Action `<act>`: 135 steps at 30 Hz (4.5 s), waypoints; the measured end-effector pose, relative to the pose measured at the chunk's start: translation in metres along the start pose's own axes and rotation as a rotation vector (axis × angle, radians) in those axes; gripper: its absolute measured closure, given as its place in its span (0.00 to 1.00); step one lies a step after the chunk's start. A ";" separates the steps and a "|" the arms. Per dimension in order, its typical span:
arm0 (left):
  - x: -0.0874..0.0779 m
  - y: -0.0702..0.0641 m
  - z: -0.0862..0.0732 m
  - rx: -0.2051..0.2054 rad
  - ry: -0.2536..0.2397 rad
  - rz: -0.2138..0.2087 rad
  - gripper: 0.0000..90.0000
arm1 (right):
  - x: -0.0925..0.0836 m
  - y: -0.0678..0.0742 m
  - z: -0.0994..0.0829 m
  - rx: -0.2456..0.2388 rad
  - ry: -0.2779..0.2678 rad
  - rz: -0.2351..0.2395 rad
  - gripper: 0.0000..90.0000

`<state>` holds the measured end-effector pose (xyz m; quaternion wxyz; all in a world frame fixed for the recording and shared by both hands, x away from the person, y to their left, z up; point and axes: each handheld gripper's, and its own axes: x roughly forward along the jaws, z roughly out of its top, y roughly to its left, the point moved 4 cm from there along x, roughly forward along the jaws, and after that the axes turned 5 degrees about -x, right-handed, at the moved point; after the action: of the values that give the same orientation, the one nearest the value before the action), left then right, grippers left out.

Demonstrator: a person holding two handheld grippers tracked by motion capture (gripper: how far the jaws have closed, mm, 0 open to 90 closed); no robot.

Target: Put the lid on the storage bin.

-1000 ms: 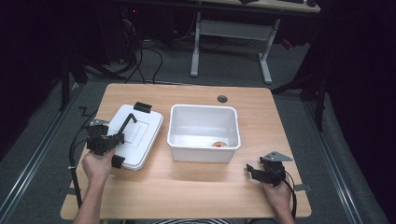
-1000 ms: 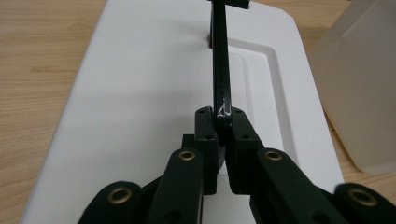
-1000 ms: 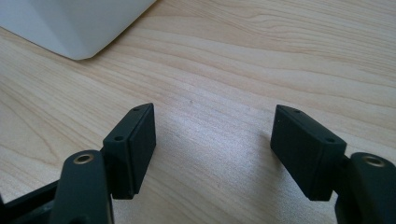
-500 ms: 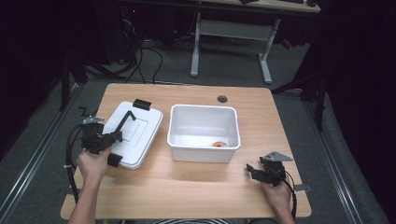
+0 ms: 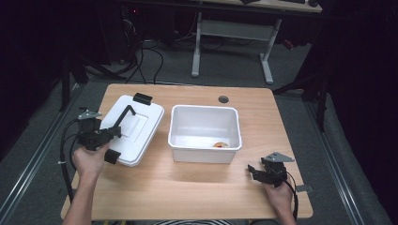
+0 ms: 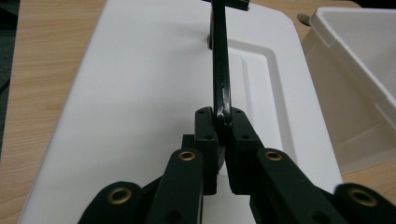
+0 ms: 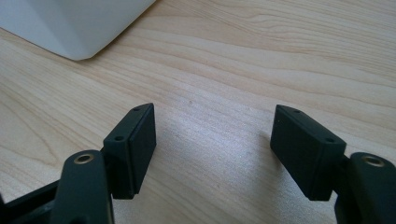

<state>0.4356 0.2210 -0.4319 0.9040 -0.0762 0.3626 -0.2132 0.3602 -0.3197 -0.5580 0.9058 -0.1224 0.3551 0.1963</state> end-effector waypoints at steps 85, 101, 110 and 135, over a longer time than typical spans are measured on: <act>0.035 -0.140 0.078 0.307 0.069 -0.344 0.95 | 0.000 0.000 0.000 -0.001 -0.002 -0.003 0.35; 0.053 -0.160 0.075 0.346 0.096 -0.388 0.95 | 0.000 0.000 0.000 -0.001 -0.002 -0.003 0.35; 0.065 -0.172 0.072 0.372 0.117 -0.415 0.95 | 0.000 0.000 0.000 0.000 -0.001 -0.002 0.35; 0.091 -0.190 0.063 0.428 0.166 -0.429 0.94 | 0.000 0.000 0.000 0.000 -0.001 -0.003 0.35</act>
<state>0.4750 0.0092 -0.3866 0.8012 0.0588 0.3579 -0.4759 0.3603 -0.3199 -0.5580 0.9062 -0.1229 0.3542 0.1953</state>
